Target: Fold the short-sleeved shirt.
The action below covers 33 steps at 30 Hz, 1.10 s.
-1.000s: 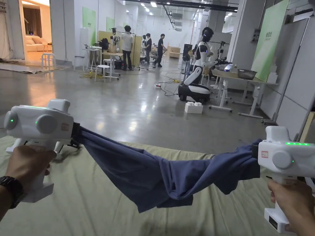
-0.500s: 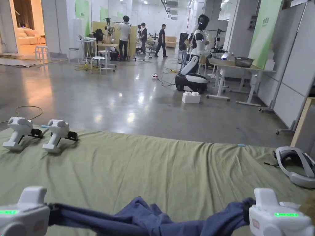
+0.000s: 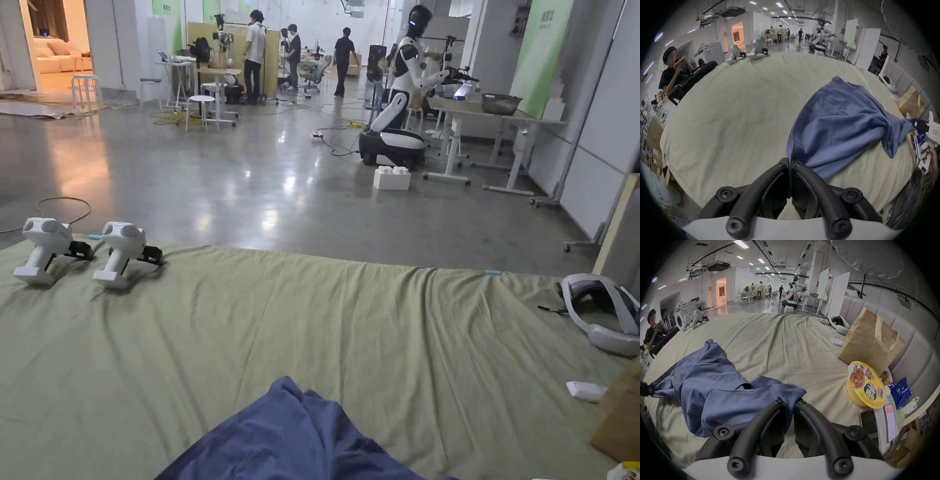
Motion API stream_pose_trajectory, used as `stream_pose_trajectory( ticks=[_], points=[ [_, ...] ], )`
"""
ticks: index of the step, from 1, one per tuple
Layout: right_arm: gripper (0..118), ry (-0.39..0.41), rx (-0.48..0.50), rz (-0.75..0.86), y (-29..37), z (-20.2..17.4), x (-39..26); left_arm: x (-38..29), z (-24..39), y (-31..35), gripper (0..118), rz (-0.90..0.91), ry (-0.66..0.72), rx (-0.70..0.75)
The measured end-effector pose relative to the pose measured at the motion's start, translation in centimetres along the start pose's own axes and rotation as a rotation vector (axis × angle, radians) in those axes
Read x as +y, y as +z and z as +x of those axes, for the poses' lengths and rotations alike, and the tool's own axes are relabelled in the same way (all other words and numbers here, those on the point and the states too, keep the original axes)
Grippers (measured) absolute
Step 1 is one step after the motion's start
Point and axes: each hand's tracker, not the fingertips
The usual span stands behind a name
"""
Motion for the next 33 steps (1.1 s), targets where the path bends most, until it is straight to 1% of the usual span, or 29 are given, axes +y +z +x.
stream_pose_trajectory(
  ticks=[1, 2, 3, 4, 5, 7, 10, 14, 17, 18, 19, 20, 21, 22, 23, 24, 25, 26, 28, 29, 31, 33],
  points=[
    [32, -0.010, -0.006, 0.008, 0.2, -0.1, 0.2, 0.3, 0.2, -0.1, 13, 0.003, -0.004, 0.007],
    [42, -0.021, -0.012, 0.024, 0.6, -0.1, 0.4, 0.6, 0.4, 0.1, 30, 0.017, -0.006, 0.021],
    [49, -0.037, -0.006, 0.053, 1.1, -0.1, 0.6, 0.8, 0.6, 0.5, 56, 0.038, -0.004, 0.030],
    [56, -0.058, 0.013, 0.097, 1.7, -0.1, 1.1, 1.0, 0.9, 1.1, 69, 0.060, 0.008, 0.031],
    [57, -0.061, 0.013, 0.129, 2.4, -0.4, 1.8, 1.5, 0.9, 1.7, 68, 0.107, 0.022, -0.003],
    [58, -0.054, 0.012, 0.190, 4.7, -1.4, 3.2, 2.3, 1.6, 2.7, 67, 0.158, 0.033, 0.000],
    [61, -0.041, 0.036, 0.293, 7.4, -3.1, 5.0, 3.3, 3.1, 4.9, 67, 0.298, 0.022, -0.013],
    [61, -0.013, 0.054, 0.443, 10.4, -5.8, 6.5, 4.4, 5.7, 8.1, 67, 0.494, 0.026, -0.051],
    [60, 0.011, 0.064, 0.545, 12.0, -7.9, 6.9, 4.9, 7.9, 9.8, 66, 0.624, 0.008, -0.045],
    [60, 0.017, 0.062, 0.566, 12.3, -8.5, 6.8, 5.0, 8.6, 10.2, 65, 0.650, -0.004, -0.032],
    [58, 0.019, 0.062, 0.590, 12.6, -9.2, 6.7, 5.1, 9.4, 10.6, 58, 0.674, -0.022, -0.021],
    [55, 0.014, 0.065, 0.593, 12.8, -9.6, 6.6, 5.3, 10.2, 10.8, 40, 0.691, -0.037, -0.007],
    [47, 0.011, 0.060, 0.599, 12.9, -10.0, 6.6, 5.4, 10.8, 10.9, 18, 0.694, -0.047, 0.008],
    [28, 0.005, 0.055, 0.602, 12.7, -10.3, 6.6, 5.4, 11.4, 11.0, 13, 0.709, -0.054, 0.032],
    [15, -0.010, 0.036, 0.609, 12.6, -10.6, 6.5, 5.4, 11.6, 10.8, 12, 0.713, -0.059, 0.003],
    [15, -0.021, 0.030, 0.617, 12.6, -10.7, 6.5, 5.4, 11.7, 10.7, 11, 0.723, -0.064, -0.031],
    [12, -0.033, 0.053, 0.620, 12.5, -10.6, 6.4, 5.3, 12.0, 10.8, 5, 0.727, -0.065, -0.041],
    [8, -0.041, 0.071, 0.621, 12.4, -10.6, 6.5, 5.2, 12.4, 10.8, 4, 0.737, -0.067, -0.023],
    [4, -0.037, 0.047, 0.624, 12.3, -10.7, 6.4, 4.9, 12.5, 10.7, 2, 0.758, -0.074, -0.005],
    [4, -0.040, 0.050, 0.629, 12.3, -10.6, 6.2, 4.8, 12.4, 10.7, 2, 0.766, -0.071, -0.011],
    [4, -0.063, 0.040, 0.633, 11.9, -10.3, 6.2, 4.8, 12.1, 10.3, 2, 0.762, -0.066, -0.039],
    [4, -0.079, 0.041, 0.620, 11.5, -9.9, 6.2, 4.8, 12.1, 9.6, 2, 0.749, -0.068, -0.020]
  ],
)
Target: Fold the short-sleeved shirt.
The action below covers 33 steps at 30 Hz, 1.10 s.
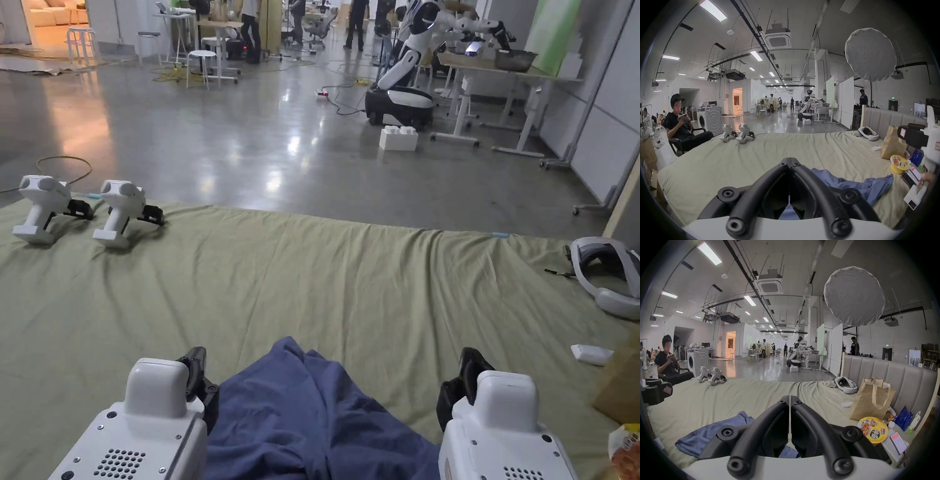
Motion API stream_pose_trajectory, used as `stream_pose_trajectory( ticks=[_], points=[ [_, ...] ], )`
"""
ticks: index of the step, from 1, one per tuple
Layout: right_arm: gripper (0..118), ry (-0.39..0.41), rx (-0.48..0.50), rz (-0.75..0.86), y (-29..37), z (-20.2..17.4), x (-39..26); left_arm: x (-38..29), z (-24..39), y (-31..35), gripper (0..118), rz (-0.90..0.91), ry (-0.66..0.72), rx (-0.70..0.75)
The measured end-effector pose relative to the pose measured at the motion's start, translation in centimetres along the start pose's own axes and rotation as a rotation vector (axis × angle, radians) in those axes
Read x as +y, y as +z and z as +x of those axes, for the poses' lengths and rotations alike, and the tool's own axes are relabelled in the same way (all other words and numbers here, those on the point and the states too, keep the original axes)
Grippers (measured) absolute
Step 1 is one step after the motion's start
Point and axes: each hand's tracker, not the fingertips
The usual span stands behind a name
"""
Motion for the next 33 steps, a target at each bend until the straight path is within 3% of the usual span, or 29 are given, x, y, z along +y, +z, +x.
stream_pose_trajectory(
  ticks=[7, 15, 16, 17, 19, 20, 25, 29, 33],
  points=[
    [4, -0.026, 0.001, -0.093, -2.3, 1.4, -2.1, -1.6, -2.2, -6.8, 2, -0.163, 0.081, -0.051],
    [4, 0.009, -0.002, -0.194, -5.4, 2.9, -4.8, -1.8, -2.4, -23.0, 2, -0.406, 0.049, -0.188],
    [4, 0.010, -0.003, -0.202, -5.7, 3.1, -5.1, -1.8, -2.2, -25.2, 6, -0.455, 0.044, -0.214],
    [4, 0.010, -0.006, -0.211, -6.0, 3.4, -5.4, -2.0, -1.9, -27.3, 19, -0.504, 0.045, -0.224],
    [4, 0.015, -0.016, -0.235, -6.4, 3.9, -6.1, -2.3, -1.1, -30.1, 62, -0.565, 0.063, -0.269],
    [4, 0.017, -0.023, -0.246, -6.6, 4.2, -6.4, -2.5, -0.5, -31.5, 68, -0.591, 0.045, -0.267],
    [4, 0.007, -0.044, -0.298, -7.2, 5.8, -7.7, -4.2, 1.8, -36.5, 69, -0.656, 0.045, -0.242],
    [4, 0.006, -0.067, -0.331, -7.3, 7.1, -8.6, -5.8, 3.8, -39.6, 80, -0.761, 0.044, -0.242],
    [4, 0.012, -0.087, -0.365, -7.2, 8.2, -9.5, -8.2, 5.7, -41.6, 81, -0.865, -0.048, -0.194]
  ],
)
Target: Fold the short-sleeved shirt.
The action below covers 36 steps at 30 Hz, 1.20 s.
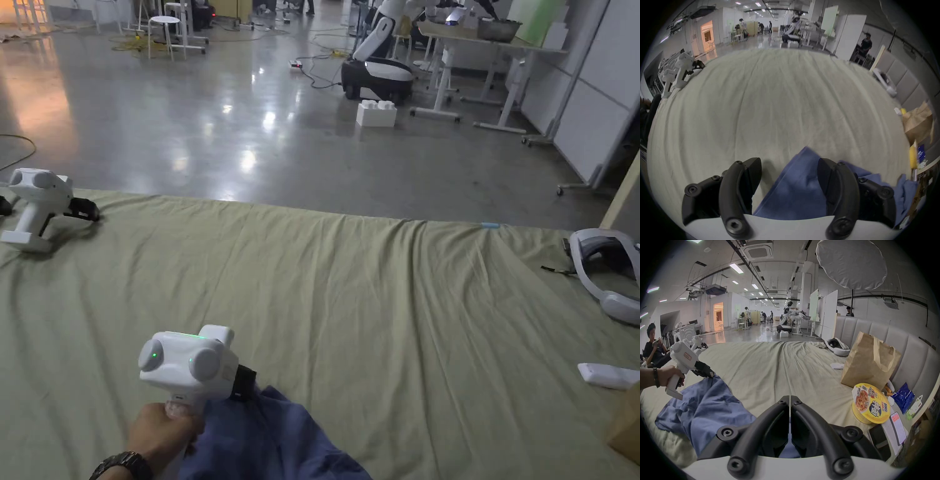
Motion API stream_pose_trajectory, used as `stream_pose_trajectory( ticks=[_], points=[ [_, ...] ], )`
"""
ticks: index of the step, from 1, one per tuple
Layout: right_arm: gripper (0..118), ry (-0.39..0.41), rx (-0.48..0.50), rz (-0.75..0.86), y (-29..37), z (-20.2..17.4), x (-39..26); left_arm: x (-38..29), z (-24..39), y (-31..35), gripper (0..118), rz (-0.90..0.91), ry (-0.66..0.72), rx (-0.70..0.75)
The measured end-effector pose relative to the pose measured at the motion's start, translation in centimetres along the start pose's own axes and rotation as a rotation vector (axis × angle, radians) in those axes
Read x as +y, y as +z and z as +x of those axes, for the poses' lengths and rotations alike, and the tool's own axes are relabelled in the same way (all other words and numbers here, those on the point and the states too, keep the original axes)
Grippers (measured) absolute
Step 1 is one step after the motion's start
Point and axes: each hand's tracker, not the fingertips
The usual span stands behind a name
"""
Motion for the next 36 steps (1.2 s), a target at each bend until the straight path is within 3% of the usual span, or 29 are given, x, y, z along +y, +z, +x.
stream_pose_trajectory(
  ticks=[4, 6, 10, 15, 18, 21, 24, 27, 31, 34, 36],
  points=[
    [4, -0.007, -0.013, -0.037, -0.1, 0.9, -0.7, -0.5, 2.2, 0.2, 81, 0.032, -0.110, 0.093],
    [4, -0.014, -0.019, -0.052, -0.1, 1.2, -0.9, -0.8, 3.1, 0.7, 75, 0.046, -0.157, 0.079],
    [4, -0.027, -0.021, -0.105, -0.6, 1.8, -1.2, -1.3, 4.2, 1.4, 7, 0.036, -0.219, 0.080],
    [6, -0.015, -0.013, -0.195, -1.4, 3.0, -0.9, -1.7, 2.3, 6.8, 7, 0.170, -0.117, 0.038],
    [26, -0.030, 0.024, -0.295, -2.5, 4.0, -0.6, -2.6, 1.4, 11.3, 7, 0.255, -0.095, 0.017],
    [56, -0.069, 0.080, -0.412, -3.8, 4.8, -0.8, -4.8, 0.6, 16.1, 7, 0.342, -0.103, 0.028],
    [60, -0.037, 0.079, -0.476, -4.9, 4.9, -1.7, -7.5, -0.4, 19.9, 7, 0.390, -0.084, 0.026],
    [60, -0.002, 0.091, -0.537, -6.2, 4.5, -3.0, -10.4, -1.4, 22.5, 7, 0.421, -0.067, 0.029],
    [57, -0.028, 0.170, -0.567, -7.4, 3.4, -4.6, -13.8, -2.2, 24.3, 7, 0.430, -0.053, 0.042],
    [23, 0.025, 0.150, -0.524, -7.0, 2.7, -4.8, -15.5, -2.6, 25.1, 7, 0.435, -0.031, 0.050],
    [9, -0.003, 0.188, -0.512, -6.4, 2.7, -4.2, -16.3, -3.1, 25.9, 7, 0.442, -0.013, 0.054]
  ],
)
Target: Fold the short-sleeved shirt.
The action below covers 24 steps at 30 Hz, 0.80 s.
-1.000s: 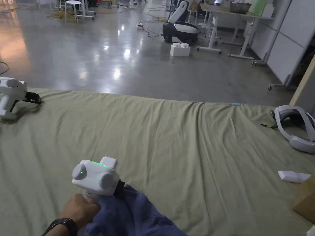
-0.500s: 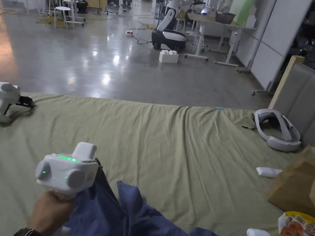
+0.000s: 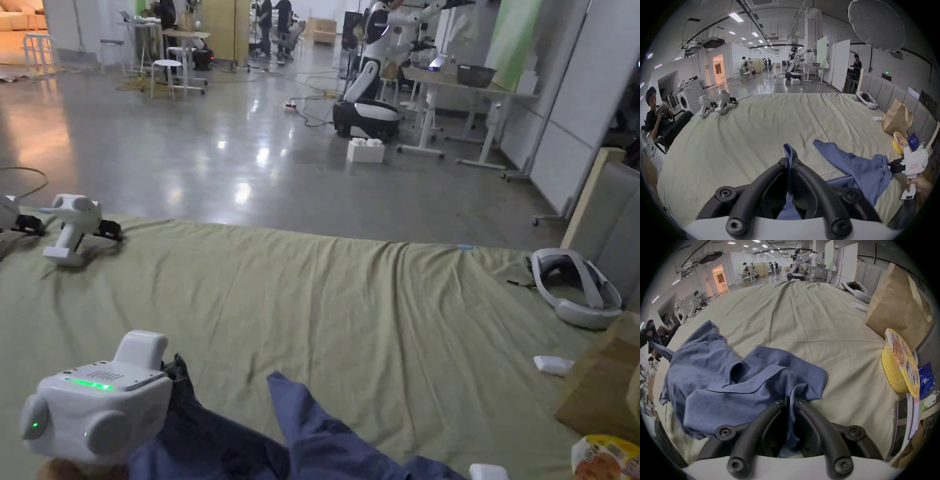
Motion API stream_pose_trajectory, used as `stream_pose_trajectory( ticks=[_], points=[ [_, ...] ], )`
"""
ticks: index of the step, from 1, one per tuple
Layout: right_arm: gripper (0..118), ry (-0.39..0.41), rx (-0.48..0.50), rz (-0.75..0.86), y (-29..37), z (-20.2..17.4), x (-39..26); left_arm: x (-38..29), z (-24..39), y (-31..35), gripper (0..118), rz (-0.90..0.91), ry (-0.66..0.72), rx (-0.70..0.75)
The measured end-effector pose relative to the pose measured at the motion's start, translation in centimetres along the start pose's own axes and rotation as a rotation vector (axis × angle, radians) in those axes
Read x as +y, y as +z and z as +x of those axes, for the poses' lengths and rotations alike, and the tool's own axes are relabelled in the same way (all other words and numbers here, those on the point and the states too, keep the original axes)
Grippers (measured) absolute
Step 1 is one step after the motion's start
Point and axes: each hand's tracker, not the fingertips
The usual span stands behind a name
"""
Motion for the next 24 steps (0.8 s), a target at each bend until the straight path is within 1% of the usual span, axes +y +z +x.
stream_pose_trajectory(
  ticks=[1, 3, 4, 7, 8, 12, 20, 22, 24],
  points=[
    [7, 0.012, -0.004, 0.037, 0.8, -0.3, 0.0, 0.0, -0.3, 0.6, 7, 0.011, 0.007, 0.004],
    [6, 0.075, -0.045, 0.122, 2.5, -0.9, 0.6, 0.4, -0.9, 1.9, 7, 0.040, 0.018, 0.027],
    [6, 0.079, -0.040, 0.154, 3.5, -1.0, 1.1, 0.9, -1.3, 2.5, 7, 0.053, 0.026, 0.029],
    [6, 0.044, -0.028, 0.252, 6.8, -0.7, 3.4, 2.7, -2.6, 4.7, 7, 0.107, 0.035, 0.056],
    [6, 0.043, -0.021, 0.279, 8.0, -0.7, 4.3, 3.3, -3.1, 5.4, 7, 0.120, 0.036, 0.064],
    [6, 0.077, -0.029, 0.389, 12.6, -0.9, 7.9, 6.4, -5.5, 8.5, 7, 0.190, 0.045, 0.104],
    [6, 0.093, -0.071, 0.563, 20.4, -1.4, 16.7, 13.1, -11.3, 15.2, 7, 0.310, 0.084, 0.210],
    [6, 0.102, -0.100, 0.598, 22.0, -1.5, 19.1, 14.7, -12.5, 16.3, 7, 0.334, 0.097, 0.241],
    [6, 0.101, -0.106, 0.629, 23.5, -1.4, 21.3, 16.3, -13.7, 17.0, 7, 0.348, 0.111, 0.264]
  ],
)
